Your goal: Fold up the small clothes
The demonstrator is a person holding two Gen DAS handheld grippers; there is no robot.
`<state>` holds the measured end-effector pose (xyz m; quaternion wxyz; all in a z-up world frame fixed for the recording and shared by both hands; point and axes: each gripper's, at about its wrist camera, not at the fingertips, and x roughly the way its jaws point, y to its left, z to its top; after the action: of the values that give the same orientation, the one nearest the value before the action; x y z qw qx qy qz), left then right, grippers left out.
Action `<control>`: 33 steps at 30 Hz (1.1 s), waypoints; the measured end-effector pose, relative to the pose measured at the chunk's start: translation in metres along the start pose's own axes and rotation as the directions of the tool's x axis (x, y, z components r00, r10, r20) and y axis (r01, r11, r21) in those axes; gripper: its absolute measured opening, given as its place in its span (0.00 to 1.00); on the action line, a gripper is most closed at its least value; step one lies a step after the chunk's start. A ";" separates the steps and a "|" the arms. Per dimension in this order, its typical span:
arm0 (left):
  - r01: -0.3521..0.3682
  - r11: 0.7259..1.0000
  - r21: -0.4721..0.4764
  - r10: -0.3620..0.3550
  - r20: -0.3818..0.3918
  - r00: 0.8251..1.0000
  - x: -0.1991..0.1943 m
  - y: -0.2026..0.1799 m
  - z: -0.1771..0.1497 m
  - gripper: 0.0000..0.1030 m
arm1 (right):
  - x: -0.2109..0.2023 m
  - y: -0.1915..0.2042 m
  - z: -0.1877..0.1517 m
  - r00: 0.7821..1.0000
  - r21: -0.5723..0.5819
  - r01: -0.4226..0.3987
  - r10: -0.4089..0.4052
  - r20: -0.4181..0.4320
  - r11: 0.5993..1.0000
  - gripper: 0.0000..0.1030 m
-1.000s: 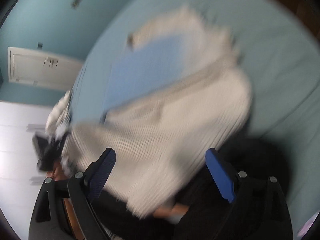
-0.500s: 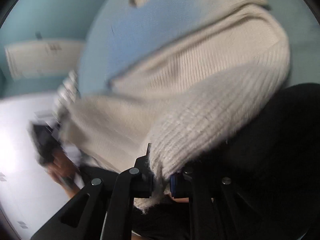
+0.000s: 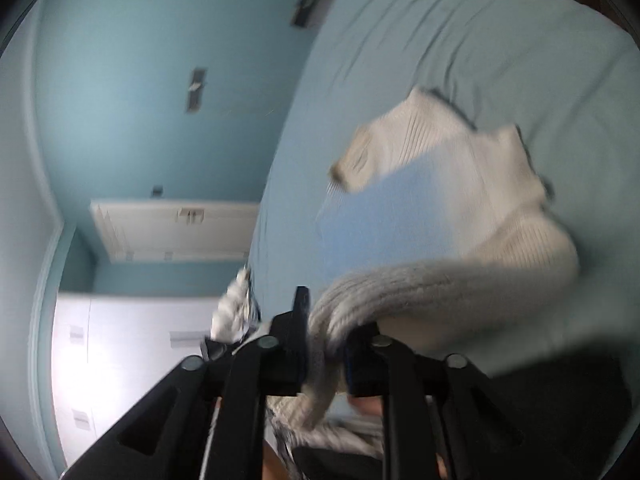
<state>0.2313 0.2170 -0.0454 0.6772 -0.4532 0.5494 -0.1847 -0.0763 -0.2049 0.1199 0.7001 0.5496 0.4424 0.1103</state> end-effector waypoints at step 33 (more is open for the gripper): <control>-0.500 0.714 0.489 0.533 0.083 0.842 0.147 0.034 0.008 0.36 | 0.189 -0.054 0.047 0.673 -0.452 0.730 -0.655 0.344 0.512 0.09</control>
<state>0.2785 0.1279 -0.1582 0.7761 -0.0876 0.6094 -0.1362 0.0509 -0.1352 -0.0204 0.8394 0.1036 0.5257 -0.0908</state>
